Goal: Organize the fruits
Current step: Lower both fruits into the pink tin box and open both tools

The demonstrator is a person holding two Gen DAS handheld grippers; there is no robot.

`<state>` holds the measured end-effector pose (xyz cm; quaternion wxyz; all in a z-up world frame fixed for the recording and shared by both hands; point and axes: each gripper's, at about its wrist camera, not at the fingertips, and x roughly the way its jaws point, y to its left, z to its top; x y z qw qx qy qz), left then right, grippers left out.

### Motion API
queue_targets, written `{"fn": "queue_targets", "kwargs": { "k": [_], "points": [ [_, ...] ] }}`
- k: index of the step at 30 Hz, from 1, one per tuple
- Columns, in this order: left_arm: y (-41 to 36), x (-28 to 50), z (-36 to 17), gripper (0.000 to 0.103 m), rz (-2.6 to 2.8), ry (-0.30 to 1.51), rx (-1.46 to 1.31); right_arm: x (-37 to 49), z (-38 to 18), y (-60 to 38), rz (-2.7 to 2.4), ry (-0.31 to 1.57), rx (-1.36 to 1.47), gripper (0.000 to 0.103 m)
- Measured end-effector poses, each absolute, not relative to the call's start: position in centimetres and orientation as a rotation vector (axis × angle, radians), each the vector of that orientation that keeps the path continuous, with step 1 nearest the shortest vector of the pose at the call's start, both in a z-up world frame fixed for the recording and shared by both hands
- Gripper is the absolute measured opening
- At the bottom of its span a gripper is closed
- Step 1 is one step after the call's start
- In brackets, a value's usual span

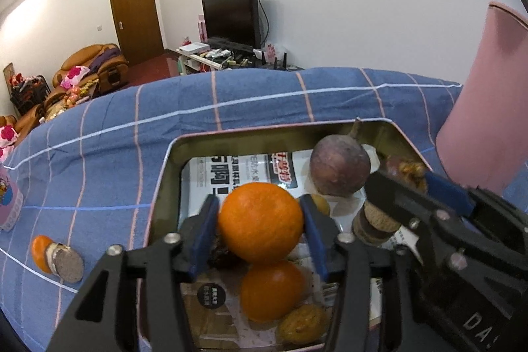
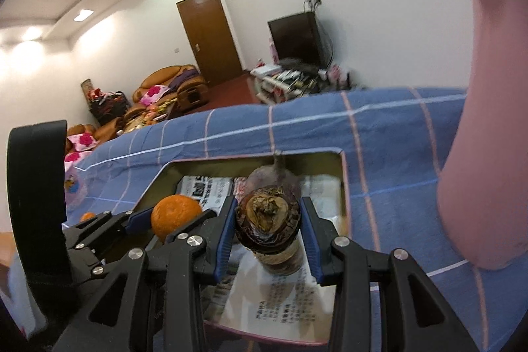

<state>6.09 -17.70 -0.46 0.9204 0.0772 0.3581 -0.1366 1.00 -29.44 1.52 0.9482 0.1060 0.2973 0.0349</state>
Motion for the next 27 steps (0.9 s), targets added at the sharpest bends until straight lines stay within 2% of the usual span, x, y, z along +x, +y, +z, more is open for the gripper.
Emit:
{"fn": "queue_targets", "kwargs": {
  "k": [4, 5, 6, 7, 8, 14, 27],
  "points": [
    [-18.2, 5.5, -0.2, 0.085, -0.27, 0.7, 0.188, 1.0, 1.4, -29.2, 0.082, 0.613, 0.225, 0.043],
    [-18.2, 5.3, 0.0, 0.094, -0.274, 0.683, 0.191, 1.0, 1.4, -29.1, 0.08, 0.608, 0.221, 0.05],
    [-18.1, 5.1, 0.1, 0.098, -0.276, 0.672, 0.192, 0.9, 1.5, -29.2, 0.08, 0.602, 0.222, 0.057],
    [-18.1, 4.7, 0.3, 0.102, -0.279, 0.652, 0.191, 0.8, 1.5, -29.2, 0.079, 0.596, 0.226, 0.07],
    [-18.0, 4.4, 0.4, 0.103, -0.279, 0.639, 0.191, 0.7, 1.6, -29.2, 0.076, 0.583, 0.23, 0.076],
    [-17.9, 3.6, 0.8, 0.103, -0.286, 0.615, 0.193, -0.1, 2.3, -29.3, 0.044, 0.53, 0.211, 0.077],
    [-15.0, 1.6, 2.6, 0.103, -0.205, 0.468, 0.145, -3.4, 4.5, -28.9, -0.163, 0.283, 0.079, 0.077]
  ]
}}
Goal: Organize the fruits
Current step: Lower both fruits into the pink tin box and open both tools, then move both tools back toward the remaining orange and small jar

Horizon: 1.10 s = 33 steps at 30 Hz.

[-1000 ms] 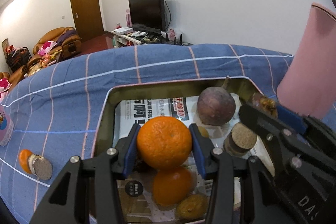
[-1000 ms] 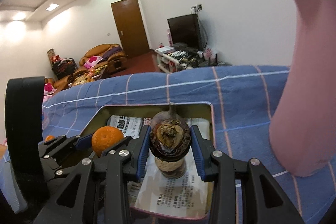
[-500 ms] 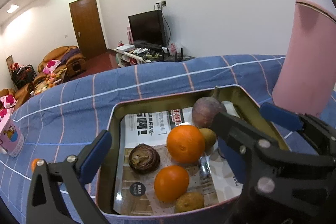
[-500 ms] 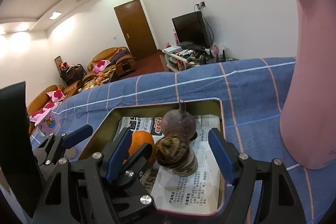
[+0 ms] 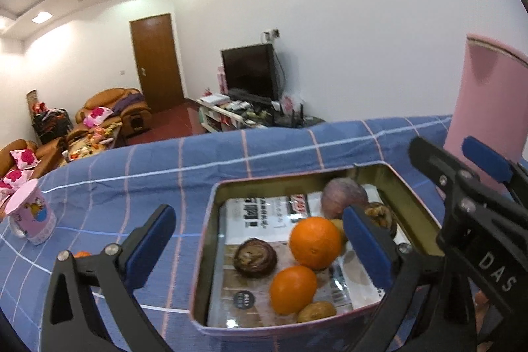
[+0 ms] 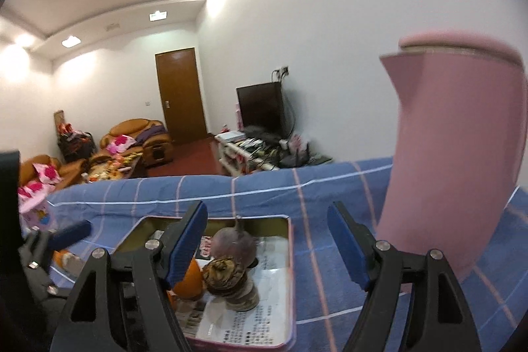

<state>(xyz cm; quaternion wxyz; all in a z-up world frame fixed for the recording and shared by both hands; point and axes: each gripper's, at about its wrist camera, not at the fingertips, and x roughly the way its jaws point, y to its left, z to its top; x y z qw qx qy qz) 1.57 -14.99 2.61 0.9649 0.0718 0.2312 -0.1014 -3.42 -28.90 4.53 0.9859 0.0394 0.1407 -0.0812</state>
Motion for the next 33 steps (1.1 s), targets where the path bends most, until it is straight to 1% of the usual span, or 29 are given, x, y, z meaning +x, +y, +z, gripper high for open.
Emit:
{"fn": "queue_targets", "kwargs": {
  "k": [5, 14, 20, 33],
  "points": [
    [-14.0, 0.8, 2.6, 0.103, -0.147, 0.407, 0.172, -4.2, 4.8, -28.9, -0.194, 0.253, 0.073, 0.077],
    [-12.9, 0.2, 2.6, 0.103, -0.147, 0.423, 0.173, -5.4, 4.9, -29.1, -0.226, 0.24, 0.098, 0.077],
    [-11.4, -0.4, 2.4, 0.103, -0.163, 0.436, 0.143, -5.8, 4.7, -27.6, -0.255, 0.26, 0.069, 0.077],
    [-7.1, -0.5, 2.2, 0.103, -0.151, 0.449, 0.119, -6.3, 4.2, -24.2, -0.247, 0.305, 0.123, 0.077]
  ]
}}
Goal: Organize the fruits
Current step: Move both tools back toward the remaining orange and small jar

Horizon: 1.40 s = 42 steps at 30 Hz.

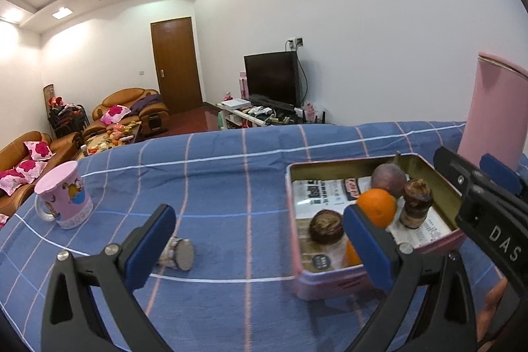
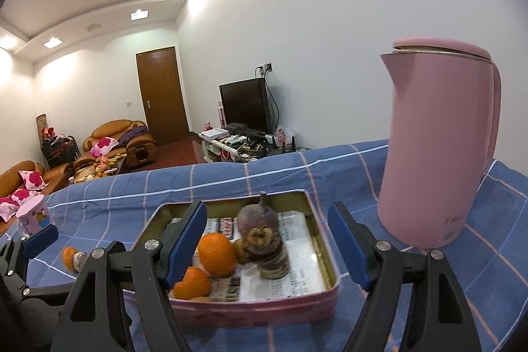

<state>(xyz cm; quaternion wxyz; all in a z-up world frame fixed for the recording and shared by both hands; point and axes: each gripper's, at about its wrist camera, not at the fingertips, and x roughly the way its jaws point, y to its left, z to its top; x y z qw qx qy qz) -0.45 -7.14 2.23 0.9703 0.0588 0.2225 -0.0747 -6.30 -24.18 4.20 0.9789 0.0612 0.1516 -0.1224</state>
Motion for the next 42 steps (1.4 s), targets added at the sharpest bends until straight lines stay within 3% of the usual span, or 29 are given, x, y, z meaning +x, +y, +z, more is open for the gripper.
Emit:
{"fn": "queue_targets", "kwargs": {
  "k": [29, 42],
  "points": [
    [6.9, 5.0, 0.2, 0.103, 0.023, 0.627, 0.062, -1.5, 3.0, -10.5, -0.024, 0.384, 0.081, 0.077],
    [13.5, 7.6, -1.1, 0.103, 0.185, 0.73, 0.034, 2.7, 0.7, -5.5, 0.235, 0.607, -0.019, 0.077]
  ]
}}
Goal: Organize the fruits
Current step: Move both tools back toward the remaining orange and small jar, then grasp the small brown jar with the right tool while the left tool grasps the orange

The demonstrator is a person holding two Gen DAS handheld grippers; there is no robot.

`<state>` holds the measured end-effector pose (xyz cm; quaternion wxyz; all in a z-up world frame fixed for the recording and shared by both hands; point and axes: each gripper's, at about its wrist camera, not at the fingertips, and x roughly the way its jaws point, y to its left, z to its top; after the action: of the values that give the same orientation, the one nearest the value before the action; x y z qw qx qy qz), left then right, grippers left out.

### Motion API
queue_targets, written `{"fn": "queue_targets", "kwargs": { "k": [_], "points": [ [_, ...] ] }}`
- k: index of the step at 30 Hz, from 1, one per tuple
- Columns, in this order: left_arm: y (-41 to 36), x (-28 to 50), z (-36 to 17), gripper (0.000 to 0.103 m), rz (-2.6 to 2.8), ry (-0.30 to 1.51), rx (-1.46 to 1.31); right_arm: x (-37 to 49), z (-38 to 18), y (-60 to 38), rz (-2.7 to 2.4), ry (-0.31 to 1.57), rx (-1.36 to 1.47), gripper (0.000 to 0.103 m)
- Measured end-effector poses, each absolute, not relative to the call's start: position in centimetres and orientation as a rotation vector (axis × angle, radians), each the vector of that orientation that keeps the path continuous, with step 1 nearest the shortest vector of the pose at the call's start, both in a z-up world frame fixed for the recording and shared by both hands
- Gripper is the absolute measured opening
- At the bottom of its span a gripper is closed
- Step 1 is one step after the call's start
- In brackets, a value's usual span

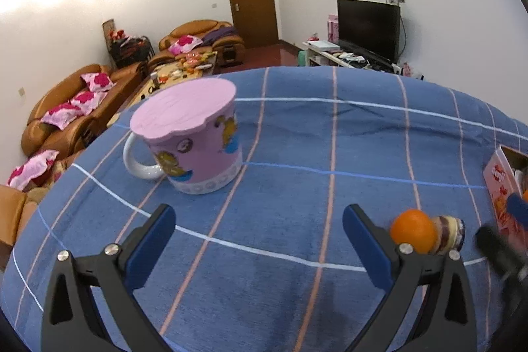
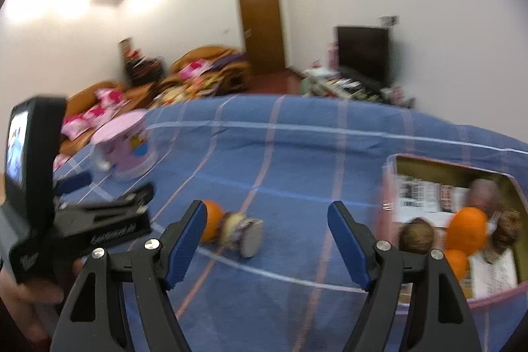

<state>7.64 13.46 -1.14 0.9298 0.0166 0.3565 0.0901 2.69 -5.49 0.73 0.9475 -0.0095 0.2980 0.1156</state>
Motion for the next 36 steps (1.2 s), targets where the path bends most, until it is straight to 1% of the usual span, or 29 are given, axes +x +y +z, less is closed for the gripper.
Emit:
{"fn": "queue_targets", "kwargs": {
  "k": [3, 4, 5, 7, 11, 16, 18, 19, 26, 36],
  "points": [
    [13.4, 7.6, -1.2, 0.103, 0.182, 0.734, 0.031, 3.5, -0.1, -4.2, 0.258, 0.671, -0.074, 0.076],
    [13.3, 7.6, -1.3, 0.103, 0.184, 0.735, 0.038, 3.7, -0.4, -3.9, 0.254, 0.69, -0.089, 0.071],
    [13.2, 7.6, -1.4, 0.103, 0.186, 0.738, 0.044, 3.9, -0.6, -3.7, 0.245, 0.709, -0.103, 0.063],
    [13.0, 7.7, -1.6, 0.103, 0.185, 0.743, 0.052, 4.7, -1.1, -3.2, 0.24, 0.753, -0.118, 0.059],
    [12.6, 7.8, -1.5, 0.103, 0.171, 0.743, 0.051, 6.0, -2.2, -3.2, 0.264, 0.834, -0.09, 0.059],
    [12.4, 7.6, -1.6, 0.103, 0.17, 0.745, 0.065, 7.1, -2.7, -3.2, 0.303, 0.868, -0.037, 0.059],
    [12.4, 7.6, -1.7, 0.103, 0.17, 0.746, 0.065, 7.3, -3.0, -3.3, 0.305, 0.885, -0.03, 0.056],
    [12.4, 7.7, -1.6, 0.103, 0.17, 0.745, 0.065, 7.4, -3.0, -3.2, 0.299, 0.884, -0.031, 0.044],
    [12.0, 7.6, -1.5, 0.103, 0.159, 0.732, 0.079, 6.9, -2.5, -3.2, 0.263, 0.861, -0.047, 0.043],
    [11.2, 7.0, -1.1, 0.103, 0.073, 0.717, 0.069, 2.7, 0.8, -5.1, 0.14, 0.593, -0.019, 0.043]
  ]
}}
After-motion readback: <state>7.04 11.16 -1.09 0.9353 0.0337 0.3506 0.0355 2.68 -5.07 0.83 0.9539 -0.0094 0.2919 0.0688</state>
